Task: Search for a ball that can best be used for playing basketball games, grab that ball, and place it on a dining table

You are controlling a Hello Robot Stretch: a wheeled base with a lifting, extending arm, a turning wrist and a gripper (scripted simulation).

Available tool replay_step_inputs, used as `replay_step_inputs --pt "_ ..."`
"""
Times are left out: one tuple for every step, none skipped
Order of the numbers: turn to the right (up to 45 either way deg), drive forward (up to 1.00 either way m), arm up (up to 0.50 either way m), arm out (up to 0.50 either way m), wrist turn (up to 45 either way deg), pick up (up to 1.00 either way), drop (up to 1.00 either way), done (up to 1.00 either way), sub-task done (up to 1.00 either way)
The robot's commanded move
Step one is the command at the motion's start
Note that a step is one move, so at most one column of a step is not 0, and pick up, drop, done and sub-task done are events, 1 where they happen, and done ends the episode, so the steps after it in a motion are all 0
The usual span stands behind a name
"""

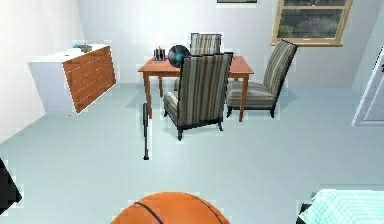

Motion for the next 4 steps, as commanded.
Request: replay_step_inputs --pt "0.0 0.95 0.00 0.00 0.0 0.00 0.00 0.00 0.00" --pt "39.0 0.00 0.00 0.00 0.0 0.00 0.00 0.00 0.00" --pt "0.0 1.00 0.00 0.00 0.0 0.00 0.00 0.00 0.00" --pt "0.0 0.40 0.00 0.00 0.0 0.00 0.00 0.00 0.00"
